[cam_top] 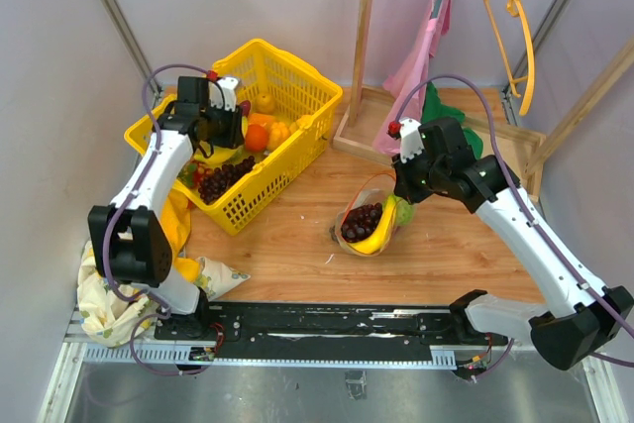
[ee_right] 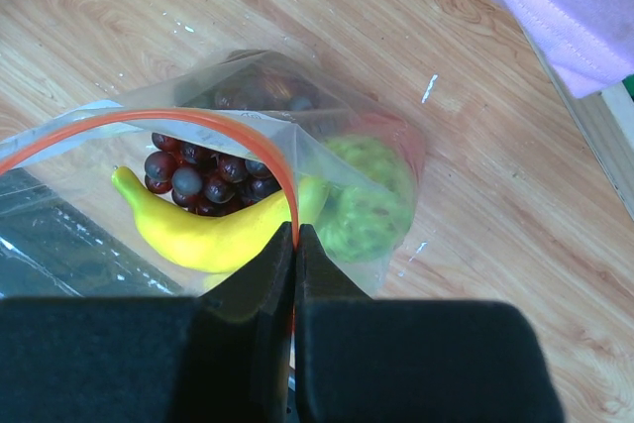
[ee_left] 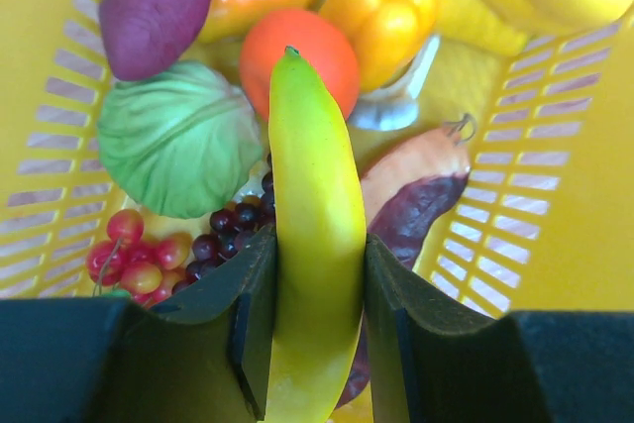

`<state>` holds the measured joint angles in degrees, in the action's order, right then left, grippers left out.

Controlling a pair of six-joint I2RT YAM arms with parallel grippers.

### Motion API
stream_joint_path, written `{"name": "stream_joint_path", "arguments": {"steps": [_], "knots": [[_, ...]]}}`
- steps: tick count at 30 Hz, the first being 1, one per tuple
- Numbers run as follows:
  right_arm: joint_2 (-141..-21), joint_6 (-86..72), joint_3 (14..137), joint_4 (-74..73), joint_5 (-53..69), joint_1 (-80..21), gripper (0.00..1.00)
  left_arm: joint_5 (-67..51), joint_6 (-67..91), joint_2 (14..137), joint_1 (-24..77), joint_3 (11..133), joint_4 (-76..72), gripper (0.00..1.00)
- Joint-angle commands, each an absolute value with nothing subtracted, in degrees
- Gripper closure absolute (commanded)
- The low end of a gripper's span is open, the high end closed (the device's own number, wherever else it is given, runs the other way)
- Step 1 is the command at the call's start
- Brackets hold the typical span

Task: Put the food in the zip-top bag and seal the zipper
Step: Place the fake fruit in the zipper food storage bag.

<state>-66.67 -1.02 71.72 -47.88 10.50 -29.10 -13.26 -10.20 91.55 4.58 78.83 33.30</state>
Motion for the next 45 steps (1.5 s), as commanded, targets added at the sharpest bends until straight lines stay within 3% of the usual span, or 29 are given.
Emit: {"name": "stream_joint_path", "arguments": {"steps": [1, 18, 31, 45], "knots": [[-66.89, -0.88, 72.94, -48.34, 10.13, -29.51, 0.99, -15.01, -6.09, 85.71, 4.22, 77.99, 30.6, 0.91], [-66.53, -1.73, 72.96, -47.32, 10.55, -29.52, 0.99, -24.81, 16.15, 64.65, 6.31, 71.93, 15.64, 0.98], [-65.73, -3.57, 72.2, -45.52, 10.21, -29.51, 0.99, -18.38, 33.87, 56.13, 25.51, 62.58, -0.44, 0.99], [-64.03, -7.99, 69.9, -42.21, 9.12, -29.53, 0.99, -0.75, 41.91, 56.64, 49.83, 53.75, -21.83, 0.99]]}}
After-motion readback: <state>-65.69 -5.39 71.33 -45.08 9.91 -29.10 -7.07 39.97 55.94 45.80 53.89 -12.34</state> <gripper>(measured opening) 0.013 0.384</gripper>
